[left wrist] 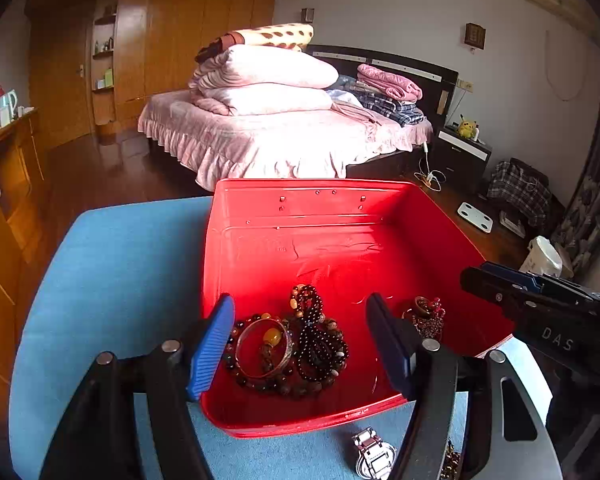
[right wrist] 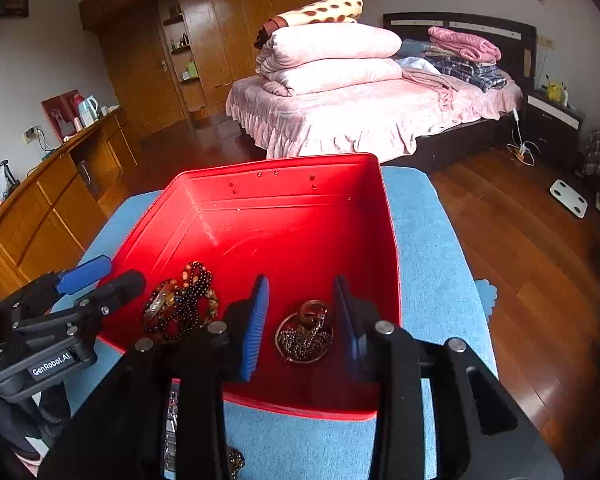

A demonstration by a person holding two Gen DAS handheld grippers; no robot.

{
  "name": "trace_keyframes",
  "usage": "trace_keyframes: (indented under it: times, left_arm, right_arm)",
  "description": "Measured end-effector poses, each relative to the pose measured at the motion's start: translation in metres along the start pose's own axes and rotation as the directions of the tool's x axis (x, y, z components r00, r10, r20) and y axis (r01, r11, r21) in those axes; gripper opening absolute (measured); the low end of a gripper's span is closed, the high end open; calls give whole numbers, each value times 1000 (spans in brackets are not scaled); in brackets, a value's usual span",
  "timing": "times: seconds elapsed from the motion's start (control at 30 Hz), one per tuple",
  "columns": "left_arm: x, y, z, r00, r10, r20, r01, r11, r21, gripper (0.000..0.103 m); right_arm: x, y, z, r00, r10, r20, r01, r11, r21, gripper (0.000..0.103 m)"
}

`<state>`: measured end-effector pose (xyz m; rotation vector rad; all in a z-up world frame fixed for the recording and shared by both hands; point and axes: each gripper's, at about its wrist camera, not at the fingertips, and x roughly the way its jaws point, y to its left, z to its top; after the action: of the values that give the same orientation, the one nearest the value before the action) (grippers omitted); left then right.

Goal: Organize jewelry
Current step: 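Carry bangle and chain over the red tin and open both grippers, then withdraw both grippers toward the watch and brown bead bracelet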

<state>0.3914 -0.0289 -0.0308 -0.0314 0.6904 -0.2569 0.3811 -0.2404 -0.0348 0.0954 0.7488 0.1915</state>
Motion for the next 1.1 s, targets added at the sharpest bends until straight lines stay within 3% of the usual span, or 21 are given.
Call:
trace_keyframes:
  times: [0.2, 0.5, 0.67, 1.1]
  left_arm:
    - [-21, -4, -15, 999, 38, 21, -37, 999, -12, 76]
    - [-57, -9, -68, 996, 80, 42, -83, 994, 72, 90]
    - [-71, 0, -91, 997, 70, 28, -71, 997, 35, 91]
    - [-90, 3, -123, 997, 74, 37, -73, 997, -28, 94]
  right_arm:
    - [-30, -3, -16, 999, -1, 43, 1, 1000, -9, 36]
    - [-68, 13, -54, 996, 13, 90, -6, 997, -79, 60]
    - [-75, 24, -85, 997, 23, 75, -14, 993, -117, 72]
    - [-67, 35, -121, 999, 44, 16, -42, 993, -108, 76]
